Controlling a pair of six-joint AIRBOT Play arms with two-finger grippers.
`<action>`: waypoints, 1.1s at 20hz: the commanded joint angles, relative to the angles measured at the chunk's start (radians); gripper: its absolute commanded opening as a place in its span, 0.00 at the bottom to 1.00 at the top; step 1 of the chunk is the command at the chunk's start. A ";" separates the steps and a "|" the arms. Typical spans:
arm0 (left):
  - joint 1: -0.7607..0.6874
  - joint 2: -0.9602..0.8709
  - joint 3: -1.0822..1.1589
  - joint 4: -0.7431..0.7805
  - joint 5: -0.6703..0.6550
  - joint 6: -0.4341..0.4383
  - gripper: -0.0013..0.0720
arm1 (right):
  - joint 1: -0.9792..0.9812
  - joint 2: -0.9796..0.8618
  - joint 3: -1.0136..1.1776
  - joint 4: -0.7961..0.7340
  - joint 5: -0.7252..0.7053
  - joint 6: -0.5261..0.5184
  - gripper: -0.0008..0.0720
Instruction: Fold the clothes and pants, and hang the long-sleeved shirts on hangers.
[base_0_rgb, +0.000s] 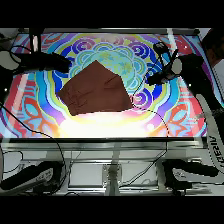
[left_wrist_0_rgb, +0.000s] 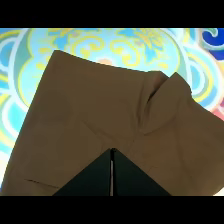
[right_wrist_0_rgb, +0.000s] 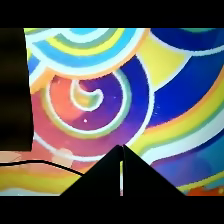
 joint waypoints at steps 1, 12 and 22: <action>0.000 0.000 0.000 0.000 0.000 0.000 0.04 | 0.001 0.000 0.001 0.000 0.000 0.000 0.02; 0.001 -0.002 0.000 0.001 0.003 0.000 0.04 | 0.001 0.000 0.001 0.000 0.000 0.000 0.02; 0.215 0.029 -0.356 0.022 -0.149 -0.102 0.04 | 0.002 0.000 0.001 0.003 -0.005 0.000 0.02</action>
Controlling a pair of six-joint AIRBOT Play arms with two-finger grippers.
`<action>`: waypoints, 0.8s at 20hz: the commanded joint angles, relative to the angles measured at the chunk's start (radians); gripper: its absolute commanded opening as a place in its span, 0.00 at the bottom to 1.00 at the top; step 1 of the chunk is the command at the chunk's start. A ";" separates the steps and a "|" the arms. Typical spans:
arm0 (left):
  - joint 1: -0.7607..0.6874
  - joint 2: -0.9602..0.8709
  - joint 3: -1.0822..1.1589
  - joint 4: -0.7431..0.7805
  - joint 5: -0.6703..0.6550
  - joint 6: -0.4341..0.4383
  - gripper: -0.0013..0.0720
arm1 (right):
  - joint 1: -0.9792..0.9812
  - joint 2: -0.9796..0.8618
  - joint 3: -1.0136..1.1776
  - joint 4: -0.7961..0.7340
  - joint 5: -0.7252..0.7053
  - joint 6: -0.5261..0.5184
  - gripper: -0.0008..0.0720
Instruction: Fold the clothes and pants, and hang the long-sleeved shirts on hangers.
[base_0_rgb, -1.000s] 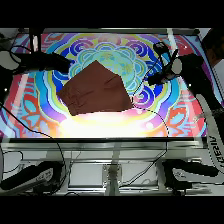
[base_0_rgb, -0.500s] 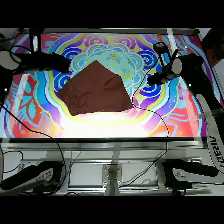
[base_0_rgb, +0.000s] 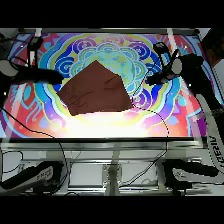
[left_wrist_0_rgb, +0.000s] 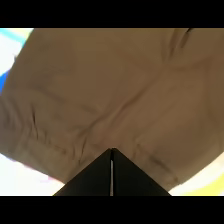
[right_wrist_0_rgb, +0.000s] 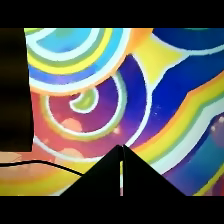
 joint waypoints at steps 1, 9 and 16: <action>0.078 0.019 -0.209 -0.068 -0.021 0.034 0.06 | 0.001 0.000 0.001 0.002 -0.008 0.000 0.02; 0.086 0.019 -0.449 -0.137 0.038 0.157 0.71 | 0.001 0.000 0.001 0.002 -0.058 0.000 0.02; 0.084 0.018 -0.527 -0.167 0.156 0.159 0.88 | 0.001 -0.001 0.001 0.002 -0.084 -0.002 0.24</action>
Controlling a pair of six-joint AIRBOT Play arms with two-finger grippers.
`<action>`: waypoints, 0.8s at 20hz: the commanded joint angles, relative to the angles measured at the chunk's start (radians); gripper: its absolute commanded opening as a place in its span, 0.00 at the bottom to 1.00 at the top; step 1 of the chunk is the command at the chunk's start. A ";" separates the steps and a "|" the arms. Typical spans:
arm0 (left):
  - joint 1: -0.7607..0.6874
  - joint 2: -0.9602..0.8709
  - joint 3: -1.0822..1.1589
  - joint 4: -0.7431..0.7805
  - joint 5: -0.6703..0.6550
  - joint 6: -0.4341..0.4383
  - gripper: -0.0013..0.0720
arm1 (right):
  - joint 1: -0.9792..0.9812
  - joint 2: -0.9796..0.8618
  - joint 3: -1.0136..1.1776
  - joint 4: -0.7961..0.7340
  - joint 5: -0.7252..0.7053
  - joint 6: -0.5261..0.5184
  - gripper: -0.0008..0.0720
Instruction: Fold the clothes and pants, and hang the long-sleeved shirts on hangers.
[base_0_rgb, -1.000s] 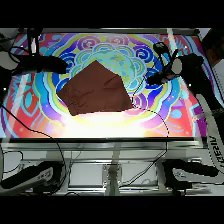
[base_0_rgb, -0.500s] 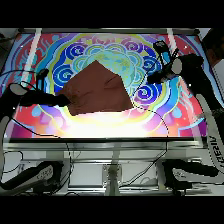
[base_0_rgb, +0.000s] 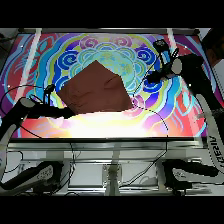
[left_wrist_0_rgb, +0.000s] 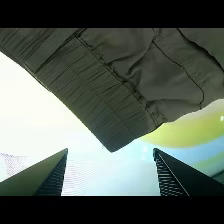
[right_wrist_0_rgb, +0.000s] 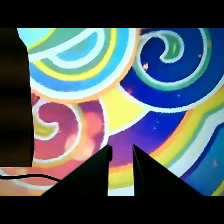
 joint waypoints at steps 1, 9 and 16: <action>-0.001 -0.003 -0.039 -0.069 0.101 0.008 0.90 | 0.001 -0.001 0.001 0.000 -0.030 -0.001 0.24; -0.073 -0.136 -0.041 -0.322 0.210 0.185 0.86 | -0.005 -0.011 0.000 -0.024 -0.051 -0.003 0.24; -0.107 -0.136 -0.033 -0.467 0.299 0.318 0.69 | -0.138 -0.027 0.000 0.128 -0.050 -0.002 0.23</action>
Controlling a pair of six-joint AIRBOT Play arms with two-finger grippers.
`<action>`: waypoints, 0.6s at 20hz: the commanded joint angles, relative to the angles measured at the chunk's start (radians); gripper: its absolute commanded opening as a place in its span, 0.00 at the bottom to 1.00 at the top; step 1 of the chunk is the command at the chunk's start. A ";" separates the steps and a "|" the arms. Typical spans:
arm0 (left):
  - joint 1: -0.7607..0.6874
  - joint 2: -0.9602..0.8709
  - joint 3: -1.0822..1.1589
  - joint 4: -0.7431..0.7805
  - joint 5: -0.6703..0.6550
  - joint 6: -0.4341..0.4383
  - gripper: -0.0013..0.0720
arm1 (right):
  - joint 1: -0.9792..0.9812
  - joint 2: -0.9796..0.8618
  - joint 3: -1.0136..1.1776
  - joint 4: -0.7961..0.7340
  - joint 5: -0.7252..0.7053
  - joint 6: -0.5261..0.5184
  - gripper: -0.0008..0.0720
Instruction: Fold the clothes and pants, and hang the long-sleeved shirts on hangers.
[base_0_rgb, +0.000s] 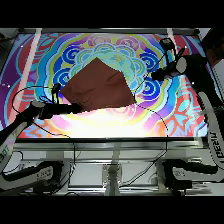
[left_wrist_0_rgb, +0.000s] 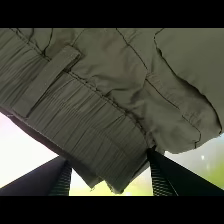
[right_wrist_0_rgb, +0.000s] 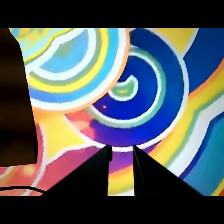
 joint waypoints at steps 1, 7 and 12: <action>-0.008 -0.005 0.002 -0.131 0.040 0.102 0.68 | -0.066 -0.003 0.001 0.119 -0.002 0.000 0.23; -0.008 -0.005 0.009 -0.338 0.027 0.114 0.08 | -0.115 -0.016 -0.105 0.179 -0.034 -0.006 0.03; 0.029 0.038 0.162 -0.300 -0.253 0.112 0.04 | -0.113 -0.015 -0.231 0.394 0.041 -0.126 0.02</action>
